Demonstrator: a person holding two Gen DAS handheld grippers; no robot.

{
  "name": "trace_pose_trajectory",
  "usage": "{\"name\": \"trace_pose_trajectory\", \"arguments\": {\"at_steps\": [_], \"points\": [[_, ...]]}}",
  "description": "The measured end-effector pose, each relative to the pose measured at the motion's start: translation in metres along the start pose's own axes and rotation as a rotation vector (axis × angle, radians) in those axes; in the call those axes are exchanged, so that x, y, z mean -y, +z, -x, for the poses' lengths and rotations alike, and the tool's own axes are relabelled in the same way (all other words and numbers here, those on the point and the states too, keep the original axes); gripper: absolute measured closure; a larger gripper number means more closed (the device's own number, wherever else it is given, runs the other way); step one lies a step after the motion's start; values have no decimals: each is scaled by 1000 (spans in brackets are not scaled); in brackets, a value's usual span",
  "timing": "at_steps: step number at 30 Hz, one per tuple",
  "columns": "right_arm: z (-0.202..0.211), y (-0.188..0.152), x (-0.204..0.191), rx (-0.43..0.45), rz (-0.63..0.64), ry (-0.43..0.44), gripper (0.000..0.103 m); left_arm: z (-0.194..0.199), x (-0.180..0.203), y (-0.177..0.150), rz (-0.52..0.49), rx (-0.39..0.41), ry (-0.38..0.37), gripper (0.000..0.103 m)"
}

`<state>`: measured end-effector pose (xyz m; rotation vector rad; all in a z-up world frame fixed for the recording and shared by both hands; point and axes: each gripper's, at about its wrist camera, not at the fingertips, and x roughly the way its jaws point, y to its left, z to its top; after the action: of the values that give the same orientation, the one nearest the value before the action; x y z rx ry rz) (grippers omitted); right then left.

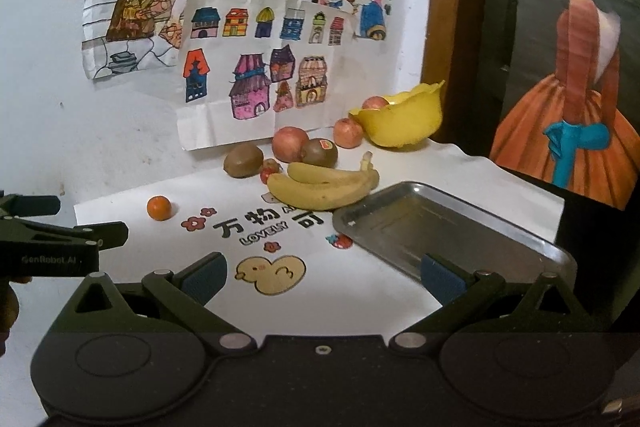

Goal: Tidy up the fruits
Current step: 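Move the left tool to the mandarin orange while the right tool approaches the banana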

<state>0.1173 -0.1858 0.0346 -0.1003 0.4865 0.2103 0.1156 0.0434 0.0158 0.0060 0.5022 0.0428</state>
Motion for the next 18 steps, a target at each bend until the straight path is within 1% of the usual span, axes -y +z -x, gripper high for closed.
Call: {"name": "trace_pose_trajectory", "arguments": {"at_steps": [5, 8, 13, 18], "points": [[-14, 6, -4, 0, 32, 30, 1, -9, -3, 9, -28, 9, 33, 0], [-22, 8, -6, -3, 40, 43, 1, -16, -4, 14, -38, 1, 49, 0], [-31, 7, -7, -10, 51, 54, 1, -23, -7, 17, -51, 0, 55, 0], [-35, 7, -10, 12, 72, 84, 1, -28, -7, 18, -61, 2, 57, 0]]}}
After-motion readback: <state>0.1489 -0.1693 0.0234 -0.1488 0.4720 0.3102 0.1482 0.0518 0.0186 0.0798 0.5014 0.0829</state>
